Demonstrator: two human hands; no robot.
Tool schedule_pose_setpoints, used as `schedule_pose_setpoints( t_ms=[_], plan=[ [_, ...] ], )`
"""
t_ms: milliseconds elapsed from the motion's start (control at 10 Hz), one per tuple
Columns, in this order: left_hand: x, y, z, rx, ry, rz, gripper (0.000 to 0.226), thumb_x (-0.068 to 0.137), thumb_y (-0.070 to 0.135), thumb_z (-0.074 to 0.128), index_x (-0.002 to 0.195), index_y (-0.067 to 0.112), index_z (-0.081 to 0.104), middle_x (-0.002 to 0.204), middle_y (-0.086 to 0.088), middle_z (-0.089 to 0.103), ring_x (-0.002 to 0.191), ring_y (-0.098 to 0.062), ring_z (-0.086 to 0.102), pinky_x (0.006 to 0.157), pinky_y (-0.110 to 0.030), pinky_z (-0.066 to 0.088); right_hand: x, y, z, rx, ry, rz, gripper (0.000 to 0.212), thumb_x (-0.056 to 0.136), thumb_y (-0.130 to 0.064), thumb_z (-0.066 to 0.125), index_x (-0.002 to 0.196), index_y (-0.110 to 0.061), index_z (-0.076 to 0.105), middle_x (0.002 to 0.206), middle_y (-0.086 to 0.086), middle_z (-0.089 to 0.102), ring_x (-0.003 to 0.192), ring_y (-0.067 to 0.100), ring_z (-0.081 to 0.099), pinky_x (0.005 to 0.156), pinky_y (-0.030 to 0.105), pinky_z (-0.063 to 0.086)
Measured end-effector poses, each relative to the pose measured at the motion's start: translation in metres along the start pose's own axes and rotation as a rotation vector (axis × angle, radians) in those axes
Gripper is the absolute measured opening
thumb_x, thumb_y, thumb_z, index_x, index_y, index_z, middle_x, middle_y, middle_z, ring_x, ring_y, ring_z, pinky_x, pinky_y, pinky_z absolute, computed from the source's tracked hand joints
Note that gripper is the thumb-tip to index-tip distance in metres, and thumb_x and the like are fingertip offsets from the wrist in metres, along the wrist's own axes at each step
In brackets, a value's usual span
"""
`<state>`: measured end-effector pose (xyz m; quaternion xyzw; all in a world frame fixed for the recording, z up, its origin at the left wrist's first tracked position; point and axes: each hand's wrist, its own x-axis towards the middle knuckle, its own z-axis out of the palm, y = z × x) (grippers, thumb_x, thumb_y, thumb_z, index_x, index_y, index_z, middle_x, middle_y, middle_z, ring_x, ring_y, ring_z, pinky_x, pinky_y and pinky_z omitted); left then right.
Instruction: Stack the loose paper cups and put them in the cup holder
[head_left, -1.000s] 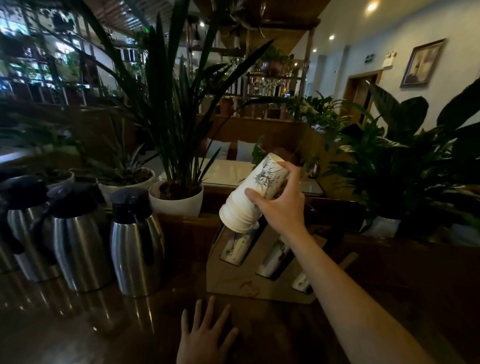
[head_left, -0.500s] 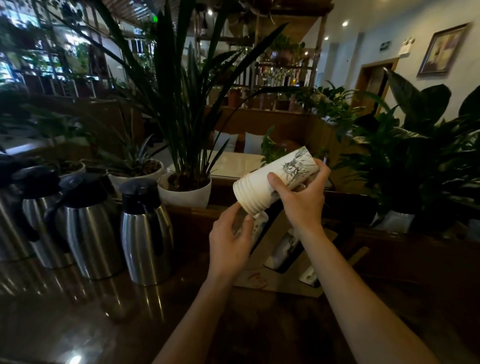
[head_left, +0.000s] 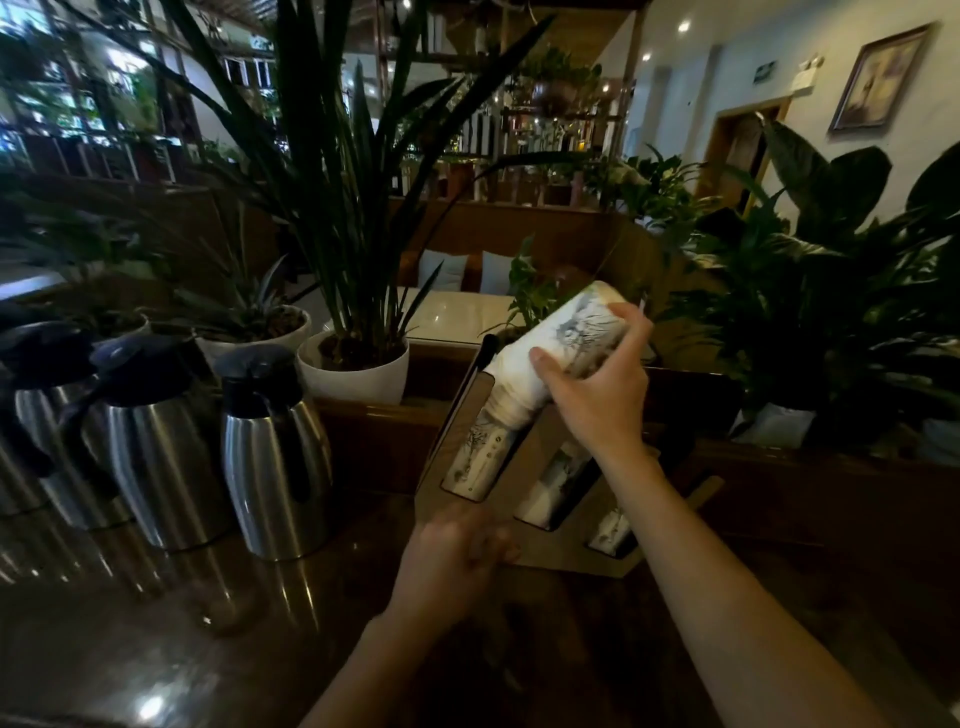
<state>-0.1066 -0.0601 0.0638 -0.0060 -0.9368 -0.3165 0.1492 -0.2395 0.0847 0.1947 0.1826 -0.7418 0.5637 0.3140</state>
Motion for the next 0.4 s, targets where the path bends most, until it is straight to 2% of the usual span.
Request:
schedule_pose_setpoints(
  t_ms=[100, 200, 300, 400],
  plan=[
    [-0.019, -0.051, 0.027, 0.260, -0.255, -0.182, 0.058, 0.096, 0.066, 0.035, 0.149, 0.042, 0.034, 0.162, 0.008, 0.033, 0.150, -0.025, 0.032, 0.122, -0.053, 0.027, -0.007, 0.005, 0.016, -0.167, -0.253, -0.024, 0.078, 0.066, -0.048, 0.084, 0.126, -0.039, 0.035, 0.121, 0.001, 0.056, 0.104, 0.023, 0.060, 0.079, 0.038, 0.053],
    [-0.035, -0.085, 0.051, 0.381, -0.409, -0.294, 0.076, 0.088, 0.080, 0.013, 0.156, 0.048, 0.003, 0.170, 0.005, -0.008, 0.156, -0.031, -0.011, 0.123, -0.057, -0.004, -0.014, 0.016, 0.028, -0.629, -0.437, -0.214, 0.050, 0.075, -0.057, 0.071, 0.113, -0.027, 0.055, 0.105, 0.000, 0.064, 0.102, 0.023, 0.061, 0.084, 0.040, 0.048],
    [-0.049, -0.103, 0.070, 0.424, -0.328, -0.262, 0.072, 0.072, 0.088, -0.017, 0.139, 0.062, -0.023, 0.167, 0.008, -0.019, 0.152, -0.026, -0.024, 0.123, -0.053, -0.014, -0.009, 0.009, 0.023, -0.804, -0.578, -0.208, 0.041, 0.082, -0.059, 0.064, 0.104, -0.024, 0.069, 0.111, -0.001, 0.065, 0.116, 0.024, 0.054, 0.102, 0.048, 0.036],
    [-0.049, -0.109, 0.075, 0.416, -0.297, -0.225, 0.056, 0.073, 0.088, -0.018, 0.126, 0.073, -0.027, 0.164, 0.010, -0.022, 0.151, -0.025, -0.026, 0.122, -0.053, -0.016, -0.010, -0.007, 0.005, -0.592, -0.666, -0.145, 0.041, 0.088, -0.054, 0.064, 0.118, -0.026, 0.069, 0.130, -0.002, 0.059, 0.129, 0.018, 0.046, 0.111, 0.056, 0.024]
  ],
)
